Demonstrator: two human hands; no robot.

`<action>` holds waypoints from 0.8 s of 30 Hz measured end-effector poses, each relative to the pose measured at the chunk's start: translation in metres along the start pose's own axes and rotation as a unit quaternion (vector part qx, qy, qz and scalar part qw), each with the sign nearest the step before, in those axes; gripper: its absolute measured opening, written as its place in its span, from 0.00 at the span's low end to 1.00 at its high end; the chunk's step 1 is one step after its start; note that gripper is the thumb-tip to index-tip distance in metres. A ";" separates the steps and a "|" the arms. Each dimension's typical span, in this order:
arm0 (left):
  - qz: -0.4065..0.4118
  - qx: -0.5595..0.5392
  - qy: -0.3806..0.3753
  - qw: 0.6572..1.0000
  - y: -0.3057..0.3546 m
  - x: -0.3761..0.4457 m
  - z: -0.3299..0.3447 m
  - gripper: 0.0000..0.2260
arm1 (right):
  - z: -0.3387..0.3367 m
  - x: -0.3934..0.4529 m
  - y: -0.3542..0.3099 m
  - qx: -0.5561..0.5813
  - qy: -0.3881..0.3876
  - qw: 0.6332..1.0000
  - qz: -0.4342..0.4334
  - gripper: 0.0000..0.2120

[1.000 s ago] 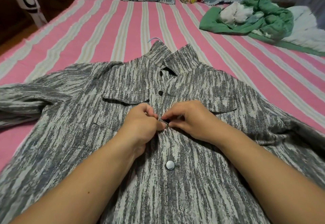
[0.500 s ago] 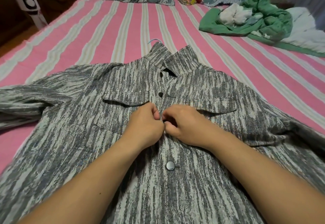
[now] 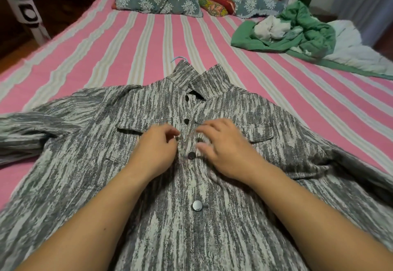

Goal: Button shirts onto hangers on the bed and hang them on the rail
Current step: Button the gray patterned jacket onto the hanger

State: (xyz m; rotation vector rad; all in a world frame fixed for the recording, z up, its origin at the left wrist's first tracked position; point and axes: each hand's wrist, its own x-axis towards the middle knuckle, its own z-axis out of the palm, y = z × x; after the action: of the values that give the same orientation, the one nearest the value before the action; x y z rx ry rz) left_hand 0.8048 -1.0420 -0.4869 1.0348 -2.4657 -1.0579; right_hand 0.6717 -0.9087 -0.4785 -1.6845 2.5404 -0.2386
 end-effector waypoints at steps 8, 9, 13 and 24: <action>0.011 0.159 -0.111 0.981 0.004 -0.008 0.011 0.21 | -0.002 0.001 0.099 -0.213 -0.081 0.965 0.130 0.30; 0.017 0.162 -0.109 0.981 0.004 -0.009 0.010 0.21 | -0.003 0.004 0.101 -0.205 -0.082 0.967 0.125 0.29; 0.017 0.148 -0.083 0.985 0.000 -0.010 0.012 0.18 | -0.025 0.003 0.109 -0.040 -0.136 0.985 0.101 0.30; 0.221 0.074 -0.098 0.967 0.079 0.010 0.046 0.23 | -0.026 -0.015 0.139 0.242 -0.001 0.958 0.152 0.08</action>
State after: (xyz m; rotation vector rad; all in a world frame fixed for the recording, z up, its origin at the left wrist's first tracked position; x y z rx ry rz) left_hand 0.7351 -0.9869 -0.4629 0.3876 -2.7827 -0.8727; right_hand 0.5479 -0.8396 -0.4780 -1.1029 2.4230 -0.7569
